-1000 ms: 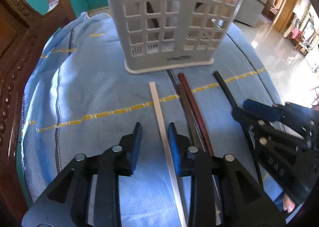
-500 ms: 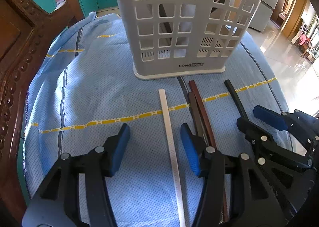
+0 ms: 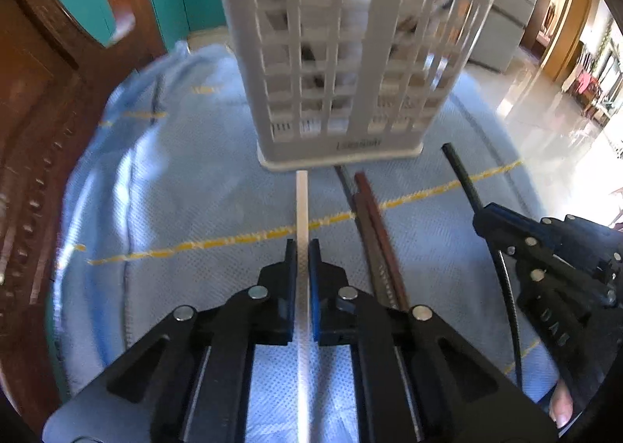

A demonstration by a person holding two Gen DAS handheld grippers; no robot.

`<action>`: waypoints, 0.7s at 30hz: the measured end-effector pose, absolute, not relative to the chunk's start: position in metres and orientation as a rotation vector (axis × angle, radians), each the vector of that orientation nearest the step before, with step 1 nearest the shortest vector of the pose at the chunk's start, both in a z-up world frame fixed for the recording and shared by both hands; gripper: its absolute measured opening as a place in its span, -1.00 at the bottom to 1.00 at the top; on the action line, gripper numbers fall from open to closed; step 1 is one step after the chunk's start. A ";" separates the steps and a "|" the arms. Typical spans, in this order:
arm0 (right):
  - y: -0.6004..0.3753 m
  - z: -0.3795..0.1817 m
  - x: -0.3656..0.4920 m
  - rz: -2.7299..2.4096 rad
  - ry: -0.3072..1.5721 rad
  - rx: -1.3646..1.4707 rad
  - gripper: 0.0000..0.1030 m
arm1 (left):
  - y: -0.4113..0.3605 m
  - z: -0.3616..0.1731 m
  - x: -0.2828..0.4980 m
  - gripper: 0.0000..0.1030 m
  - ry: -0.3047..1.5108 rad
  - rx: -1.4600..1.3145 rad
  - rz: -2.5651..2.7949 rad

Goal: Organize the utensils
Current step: 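Raise both held chopsticks upright over the white basket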

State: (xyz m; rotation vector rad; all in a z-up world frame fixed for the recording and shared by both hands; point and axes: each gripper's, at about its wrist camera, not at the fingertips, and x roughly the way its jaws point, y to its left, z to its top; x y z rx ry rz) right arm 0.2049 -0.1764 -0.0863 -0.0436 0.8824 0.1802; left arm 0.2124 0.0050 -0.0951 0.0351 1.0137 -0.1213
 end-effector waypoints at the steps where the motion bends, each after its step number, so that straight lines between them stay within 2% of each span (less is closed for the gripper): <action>1: -0.180 -0.076 0.199 0.198 0.852 -0.028 -0.88 | 0.006 -0.085 0.207 -0.87 0.987 0.028 -0.127; 12: -0.226 0.023 0.126 0.362 0.491 0.131 -0.87 | 0.018 0.016 0.145 -0.87 0.703 0.000 -0.220; 21: -0.247 0.118 0.134 0.318 0.291 0.252 -0.87 | 0.033 0.128 0.133 -0.87 0.462 -0.059 -0.282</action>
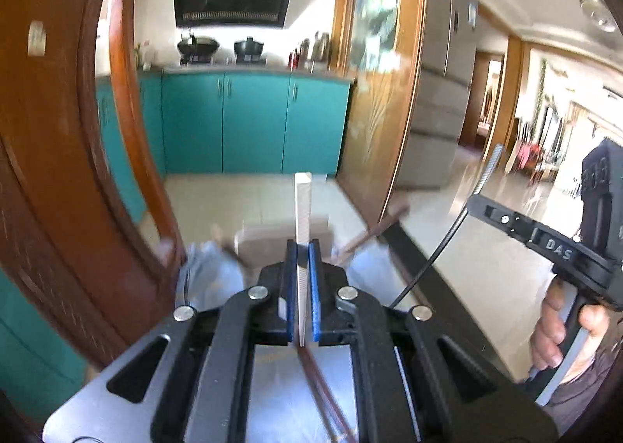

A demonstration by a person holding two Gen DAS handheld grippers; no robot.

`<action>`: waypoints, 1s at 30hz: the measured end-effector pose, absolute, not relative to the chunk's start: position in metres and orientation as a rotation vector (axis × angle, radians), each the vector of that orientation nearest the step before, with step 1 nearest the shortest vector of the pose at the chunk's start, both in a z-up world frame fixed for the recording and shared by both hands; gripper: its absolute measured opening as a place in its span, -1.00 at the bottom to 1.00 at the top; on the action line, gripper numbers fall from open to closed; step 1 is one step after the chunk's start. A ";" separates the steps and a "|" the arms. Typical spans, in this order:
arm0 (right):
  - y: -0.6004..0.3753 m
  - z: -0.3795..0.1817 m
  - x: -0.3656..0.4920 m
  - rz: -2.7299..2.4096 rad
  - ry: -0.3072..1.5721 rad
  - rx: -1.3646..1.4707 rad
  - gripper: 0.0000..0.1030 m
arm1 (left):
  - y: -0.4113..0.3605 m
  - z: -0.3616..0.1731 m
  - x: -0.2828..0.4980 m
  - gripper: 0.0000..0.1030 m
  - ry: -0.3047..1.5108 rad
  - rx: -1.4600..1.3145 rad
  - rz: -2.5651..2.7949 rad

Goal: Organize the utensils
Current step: 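Raise both held chopsticks upright over the white basket, then open both tools to release the chopsticks into the basket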

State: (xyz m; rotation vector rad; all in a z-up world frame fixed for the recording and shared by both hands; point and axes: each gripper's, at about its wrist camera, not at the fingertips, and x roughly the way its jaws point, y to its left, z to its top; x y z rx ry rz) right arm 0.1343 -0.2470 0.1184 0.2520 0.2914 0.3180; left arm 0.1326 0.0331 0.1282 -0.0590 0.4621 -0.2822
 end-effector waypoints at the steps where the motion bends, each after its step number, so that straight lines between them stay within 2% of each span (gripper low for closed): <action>1: -0.248 0.125 0.140 0.301 0.273 0.263 -0.87 | 0.036 0.136 0.136 -0.87 0.442 -0.076 -0.275; 5: -0.246 0.139 0.158 0.273 0.205 0.361 -0.87 | 0.047 0.158 0.153 -0.87 0.326 -0.149 -0.216; 9: -0.231 0.132 0.172 0.182 0.123 0.335 -0.87 | 0.055 0.151 0.168 -0.87 0.242 -0.204 -0.133; 14: -0.210 0.097 0.197 0.161 0.187 0.237 -0.87 | 0.052 0.129 0.190 -0.87 0.258 -0.201 -0.079; 18: -0.201 0.087 0.205 0.158 0.223 0.192 -0.87 | 0.064 0.138 0.190 -0.87 0.252 -0.269 -0.131; 23: -0.190 0.070 0.211 0.173 0.269 0.152 -0.87 | 0.077 0.150 0.168 -0.87 0.129 -0.348 -0.095; 30: -0.176 0.059 0.208 0.203 0.288 0.115 -0.87 | 0.084 0.122 0.192 -0.87 0.143 -0.353 0.025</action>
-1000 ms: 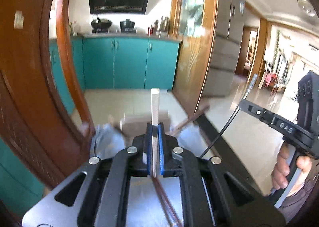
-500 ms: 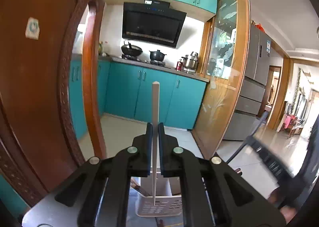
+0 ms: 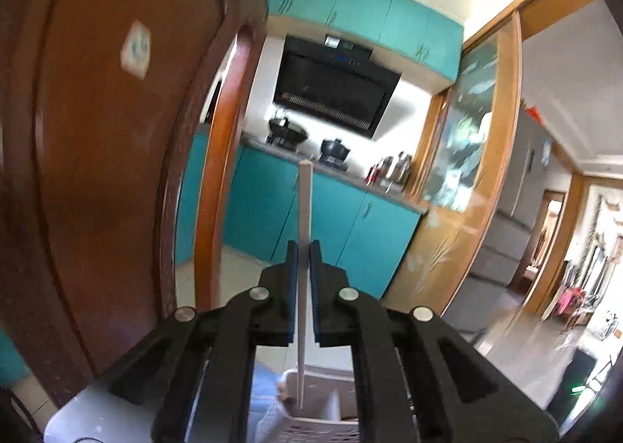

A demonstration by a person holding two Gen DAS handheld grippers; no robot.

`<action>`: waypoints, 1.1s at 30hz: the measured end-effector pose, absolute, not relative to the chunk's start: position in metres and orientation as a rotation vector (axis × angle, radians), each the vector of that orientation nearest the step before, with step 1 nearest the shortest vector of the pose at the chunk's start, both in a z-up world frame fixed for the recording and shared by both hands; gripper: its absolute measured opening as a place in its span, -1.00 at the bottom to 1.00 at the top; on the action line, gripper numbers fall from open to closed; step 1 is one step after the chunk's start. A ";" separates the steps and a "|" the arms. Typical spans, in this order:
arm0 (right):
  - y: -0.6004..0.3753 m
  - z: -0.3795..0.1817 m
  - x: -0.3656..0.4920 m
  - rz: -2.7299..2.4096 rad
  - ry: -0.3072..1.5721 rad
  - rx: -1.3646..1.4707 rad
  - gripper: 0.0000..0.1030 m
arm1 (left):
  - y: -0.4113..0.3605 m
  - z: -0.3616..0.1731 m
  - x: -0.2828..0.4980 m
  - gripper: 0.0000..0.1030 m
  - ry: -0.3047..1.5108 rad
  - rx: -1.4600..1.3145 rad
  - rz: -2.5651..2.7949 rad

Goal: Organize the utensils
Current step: 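Open both tools to release the chopsticks into the basket, then close the right tool on a reddish-brown chopstick while the left tool lowers to the cloth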

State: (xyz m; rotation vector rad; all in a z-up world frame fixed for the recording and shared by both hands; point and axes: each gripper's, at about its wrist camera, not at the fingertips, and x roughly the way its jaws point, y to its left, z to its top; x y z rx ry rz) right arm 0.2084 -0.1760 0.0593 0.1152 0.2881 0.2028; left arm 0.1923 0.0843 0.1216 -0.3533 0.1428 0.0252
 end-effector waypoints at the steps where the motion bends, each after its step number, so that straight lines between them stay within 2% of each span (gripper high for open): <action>1: -0.176 0.058 0.208 0.204 0.291 0.111 -0.87 | 0.084 0.114 0.200 -0.87 0.172 -0.352 0.034; 5: -0.181 0.060 0.203 0.218 0.284 0.118 -0.80 | 0.079 0.093 0.219 -0.87 0.262 -0.335 0.027; 7: -0.186 0.066 0.195 0.227 0.266 0.120 -0.63 | 0.074 0.088 0.221 -0.86 0.289 -0.327 0.011; 10: -0.194 0.077 0.172 0.236 0.198 0.115 -0.49 | 0.065 0.085 0.220 -0.86 0.302 -0.291 -0.010; 16: -0.202 0.074 0.122 0.359 0.138 0.066 -0.43 | 0.058 0.088 0.193 -0.68 0.248 -0.235 -0.067; 19: -0.191 0.041 0.124 0.415 0.286 0.010 -0.43 | 0.057 0.090 0.173 -0.44 0.197 -0.203 -0.051; 23: -0.162 -0.046 0.175 0.410 0.748 -0.037 -0.43 | 0.054 0.081 0.157 -0.37 0.192 -0.155 -0.040; 25: -0.153 -0.080 0.192 0.413 0.901 -0.028 -0.43 | 0.052 0.071 0.153 -0.33 0.220 -0.125 -0.028; 30: -0.133 -0.116 0.204 0.330 1.015 -0.120 -0.43 | 0.053 0.050 0.152 -0.33 0.301 -0.113 -0.012; 33: -0.122 -0.119 0.202 0.304 1.005 -0.162 -0.43 | 0.052 0.045 0.148 -0.24 0.320 -0.085 0.001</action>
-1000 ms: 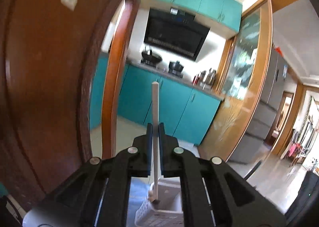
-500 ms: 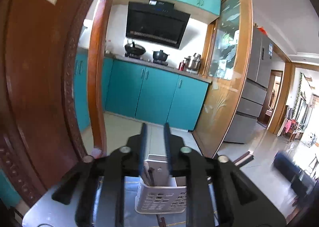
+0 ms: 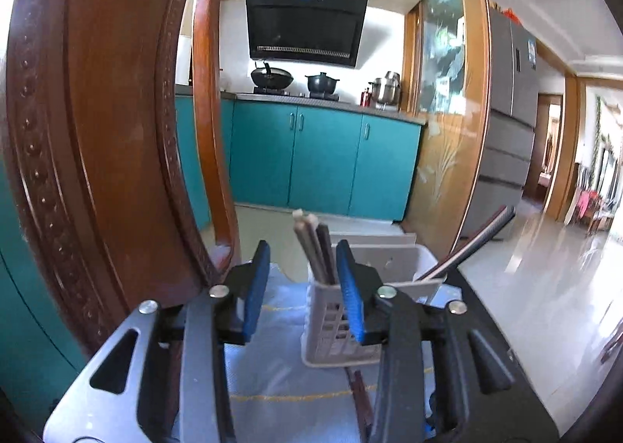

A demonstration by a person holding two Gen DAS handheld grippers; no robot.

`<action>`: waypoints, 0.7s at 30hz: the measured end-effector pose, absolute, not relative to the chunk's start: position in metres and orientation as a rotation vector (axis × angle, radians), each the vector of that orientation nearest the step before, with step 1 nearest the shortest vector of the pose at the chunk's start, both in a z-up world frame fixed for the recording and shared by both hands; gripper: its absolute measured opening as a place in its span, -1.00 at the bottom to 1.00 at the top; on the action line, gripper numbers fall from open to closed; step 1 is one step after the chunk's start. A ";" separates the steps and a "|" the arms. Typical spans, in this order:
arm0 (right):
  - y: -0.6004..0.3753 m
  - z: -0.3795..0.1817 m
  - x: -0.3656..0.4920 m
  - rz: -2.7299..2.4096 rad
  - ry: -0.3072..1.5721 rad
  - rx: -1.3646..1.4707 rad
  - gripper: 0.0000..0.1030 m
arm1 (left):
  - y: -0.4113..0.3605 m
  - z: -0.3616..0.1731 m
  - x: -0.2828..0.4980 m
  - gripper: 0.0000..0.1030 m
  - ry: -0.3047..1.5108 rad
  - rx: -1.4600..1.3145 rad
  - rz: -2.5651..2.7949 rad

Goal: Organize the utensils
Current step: 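Close the right tool on a reddish-brown chopstick while the left tool lowers to the cloth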

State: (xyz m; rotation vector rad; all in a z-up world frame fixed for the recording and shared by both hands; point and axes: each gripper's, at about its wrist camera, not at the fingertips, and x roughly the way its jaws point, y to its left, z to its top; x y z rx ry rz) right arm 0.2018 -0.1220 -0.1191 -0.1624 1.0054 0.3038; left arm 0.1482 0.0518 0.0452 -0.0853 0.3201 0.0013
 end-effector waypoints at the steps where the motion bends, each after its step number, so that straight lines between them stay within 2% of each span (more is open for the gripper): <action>1: -0.119 -0.119 0.201 0.297 1.001 -0.176 -0.43 | 0.050 0.044 0.146 -0.23 0.320 -0.069 0.008; 3: -0.114 -0.120 0.200 0.279 0.992 -0.203 -0.51 | 0.047 0.042 0.144 -0.21 0.323 -0.041 0.013; 4: -0.113 -0.120 0.200 0.272 0.992 -0.211 -0.73 | 0.047 0.040 0.143 -0.20 0.326 -0.032 0.015; 5: -0.113 -0.119 0.199 0.274 1.001 -0.207 -0.81 | 0.046 0.038 0.141 -0.20 0.329 -0.022 0.017; 7: -0.118 -0.118 0.199 0.271 1.022 -0.179 -0.85 | 0.045 0.033 0.140 -0.19 0.343 -0.005 0.019; 14: -0.166 -0.117 0.203 0.233 1.097 -0.033 -0.88 | 0.045 0.020 0.138 -0.13 0.400 0.026 0.008; 21: -0.186 -0.115 0.197 0.241 1.084 0.021 -0.83 | 0.039 0.008 0.141 -0.06 0.461 0.028 -0.020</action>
